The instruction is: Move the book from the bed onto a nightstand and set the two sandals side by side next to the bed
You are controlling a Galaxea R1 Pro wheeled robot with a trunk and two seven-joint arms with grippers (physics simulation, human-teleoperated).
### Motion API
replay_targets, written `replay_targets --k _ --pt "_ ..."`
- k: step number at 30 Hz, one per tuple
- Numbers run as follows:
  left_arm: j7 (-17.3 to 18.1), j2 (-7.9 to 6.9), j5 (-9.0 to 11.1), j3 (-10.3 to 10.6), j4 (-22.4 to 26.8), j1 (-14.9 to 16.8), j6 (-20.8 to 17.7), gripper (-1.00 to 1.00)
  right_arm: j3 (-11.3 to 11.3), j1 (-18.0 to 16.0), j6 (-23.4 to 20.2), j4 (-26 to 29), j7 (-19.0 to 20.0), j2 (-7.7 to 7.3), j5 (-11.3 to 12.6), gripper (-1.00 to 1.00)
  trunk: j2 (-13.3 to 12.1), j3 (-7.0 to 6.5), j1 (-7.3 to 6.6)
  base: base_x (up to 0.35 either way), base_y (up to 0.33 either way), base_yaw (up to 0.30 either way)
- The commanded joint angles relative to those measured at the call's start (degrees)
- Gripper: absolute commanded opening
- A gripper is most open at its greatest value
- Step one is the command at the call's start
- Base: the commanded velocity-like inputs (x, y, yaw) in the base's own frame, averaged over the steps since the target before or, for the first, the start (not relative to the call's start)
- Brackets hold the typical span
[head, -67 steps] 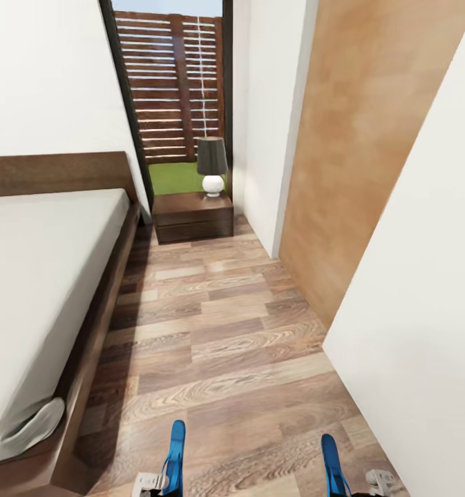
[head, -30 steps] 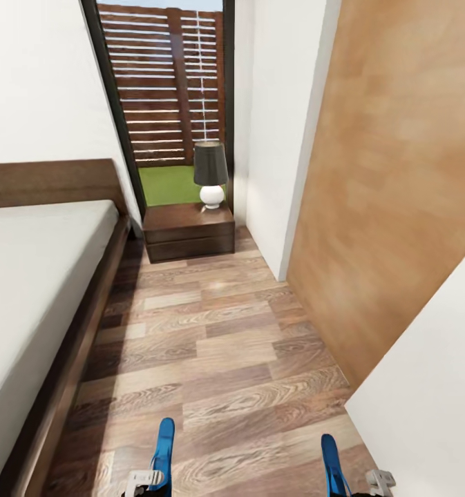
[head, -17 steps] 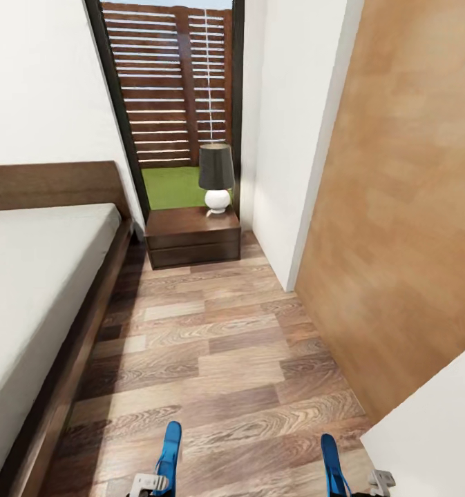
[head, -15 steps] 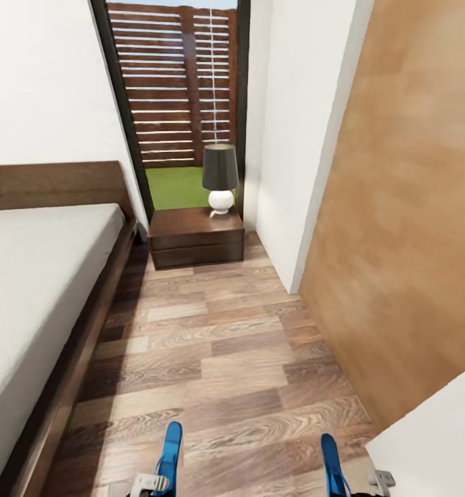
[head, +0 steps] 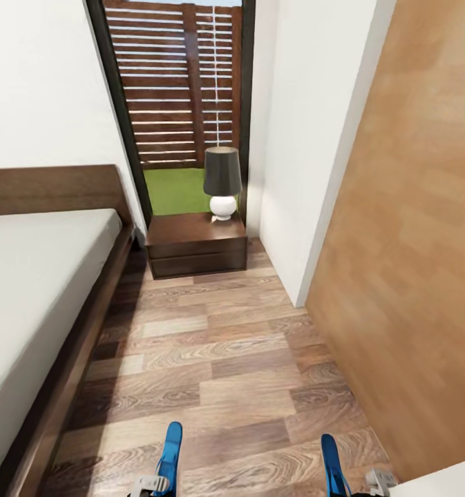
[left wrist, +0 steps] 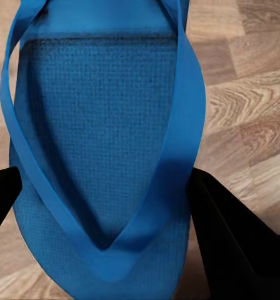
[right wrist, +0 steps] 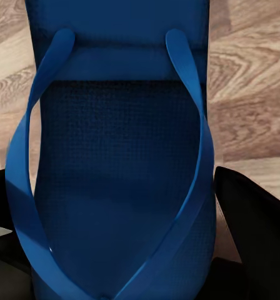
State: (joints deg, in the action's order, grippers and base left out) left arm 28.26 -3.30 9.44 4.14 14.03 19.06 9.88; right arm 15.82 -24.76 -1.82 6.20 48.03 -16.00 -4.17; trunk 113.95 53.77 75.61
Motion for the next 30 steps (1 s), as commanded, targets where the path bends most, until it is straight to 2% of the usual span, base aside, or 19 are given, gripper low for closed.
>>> replay_targets --k 1,30 --pt "0.0 -0.04 0.5 0.4 -0.1 0.0 0.2 -1.00 0.5 0.0 -0.2 0.0 0.2 0.01 -0.4 -1.00 0.0 0.04 0.03 0.331 0.000 0.000" --pt "0.0 -0.04 0.5 0.4 -0.1 0.0 0.2 -1.00 0.5 0.0 -0.2 0.0 0.2 0.01 -0.4 -1.00 0.0 0.04 0.03 0.331 0.000 0.000"
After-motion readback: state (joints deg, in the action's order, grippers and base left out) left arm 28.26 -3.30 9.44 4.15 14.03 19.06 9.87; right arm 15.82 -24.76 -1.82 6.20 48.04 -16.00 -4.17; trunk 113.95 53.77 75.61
